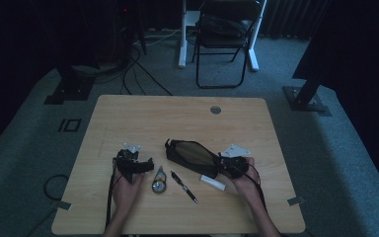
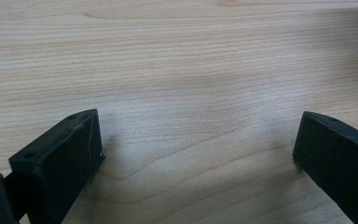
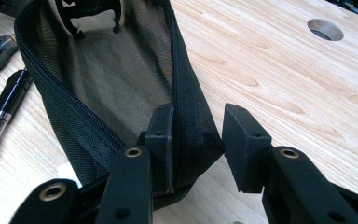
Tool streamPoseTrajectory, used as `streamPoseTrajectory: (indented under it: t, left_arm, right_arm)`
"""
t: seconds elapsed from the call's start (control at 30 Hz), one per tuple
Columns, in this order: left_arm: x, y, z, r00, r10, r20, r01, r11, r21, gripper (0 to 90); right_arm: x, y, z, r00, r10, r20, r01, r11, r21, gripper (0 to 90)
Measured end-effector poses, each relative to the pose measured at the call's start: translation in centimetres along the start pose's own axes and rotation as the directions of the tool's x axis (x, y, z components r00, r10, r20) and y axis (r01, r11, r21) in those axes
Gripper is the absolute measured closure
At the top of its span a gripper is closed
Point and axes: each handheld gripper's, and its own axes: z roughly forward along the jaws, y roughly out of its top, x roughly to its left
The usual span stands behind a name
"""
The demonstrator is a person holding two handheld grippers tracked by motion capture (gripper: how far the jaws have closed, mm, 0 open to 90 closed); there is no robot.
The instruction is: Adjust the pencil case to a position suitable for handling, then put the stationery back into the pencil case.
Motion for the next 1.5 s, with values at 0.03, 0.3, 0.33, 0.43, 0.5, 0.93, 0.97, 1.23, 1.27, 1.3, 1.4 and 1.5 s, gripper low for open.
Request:
streamPoseTrajectory:
  t: [0.03, 0.3, 0.33, 0.43, 0.5, 0.93, 0.97, 1.23, 1.27, 1.3, 1.4, 1.5]
  left_arm:
    - [0.0, 0.0, 0.0, 1.0000, 0.000, 0.001, 0.000, 1.0000, 0.000, 1.6]
    - [0.0, 0.0, 0.0, 1.0000, 0.001, 0.000, -0.001, 1.0000, 0.001, 1.5]
    - [0.0, 0.0, 0.0, 1.0000, 0.000, 0.000, 0.000, 1.0000, 0.000, 1.5]
    - [0.0, 0.0, 0.0, 1.0000, 0.000, 0.000, 0.000, 1.0000, 0.000, 1.5]
    - [0.0, 0.0, 0.0, 1.0000, 0.000, 0.000, 0.000, 1.0000, 0.000, 1.5]
    - [0.0, 0.0, 0.0, 1.0000, 0.001, 0.000, -0.001, 1.0000, 0.001, 1.5]
    - [0.0, 0.0, 0.0, 1.0000, 0.001, 0.000, -0.001, 1.0000, 0.001, 1.5]
    - [0.0, 0.0, 0.0, 1.0000, 0.001, 0.000, -0.001, 1.0000, 0.000, 1.5]
    - [0.0, 0.0, 0.0, 1.0000, 0.001, 0.001, -0.001, 1.0000, 0.001, 1.5]
    - [0.0, 0.0, 0.0, 1.0000, 0.001, 0.001, -0.001, 1.0000, 0.000, 1.5]
    - [0.0, 0.0, 0.0, 1.0000, 0.001, 0.001, -0.001, 1.0000, 0.000, 1.5]
    - [0.0, 0.0, 0.0, 1.0000, 0.001, 0.001, -0.001, 1.0000, 0.000, 1.5]
  right_arm:
    - [0.0, 0.0, 0.0, 1.0000, 0.004, -0.001, -0.004, 1.000, -0.002, 63.4]
    - [-0.3, 0.0, -1.9, 0.9974, 0.072, -0.002, -0.072, 0.995, -0.062, 48.8]
    - [-0.4, 0.0, -2.2, 0.9965, 0.083, -0.009, -0.083, 0.994, -0.071, 48.2]
    - [-0.5, 0.0, -2.9, 0.9946, 0.101, -0.021, -0.103, 0.991, -0.086, 47.1]
    - [-0.5, 0.0, -3.4, 0.9932, 0.113, -0.028, -0.115, 0.989, -0.096, 46.6]
    - [0.0, -0.3, -4.4, 0.9969, 0.076, -0.018, -0.077, 0.994, -0.077, 44.4]
    - [0.1, -0.3, -4.5, 0.9972, 0.073, -0.018, -0.074, 0.994, -0.074, 44.7]
    - [1.0, -0.7, -4.7, 0.9986, 0.046, -0.028, -0.047, 0.998, -0.045, 45.0]
    - [1.1, -0.7, -4.7, 0.9986, 0.049, -0.022, -0.050, 0.998, -0.040, 44.7]
    - [1.1, -0.8, -4.8, 0.9986, 0.048, -0.022, -0.049, 0.998, -0.037, 44.4]
    - [1.4, -1.0, -4.8, 0.9994, 0.026, -0.021, -0.027, 0.999, -0.042, 45.1]
    - [1.7, -1.2, -4.8, 1.0000, 0.009, 0.000, -0.009, 0.999, -0.034, 47.0]
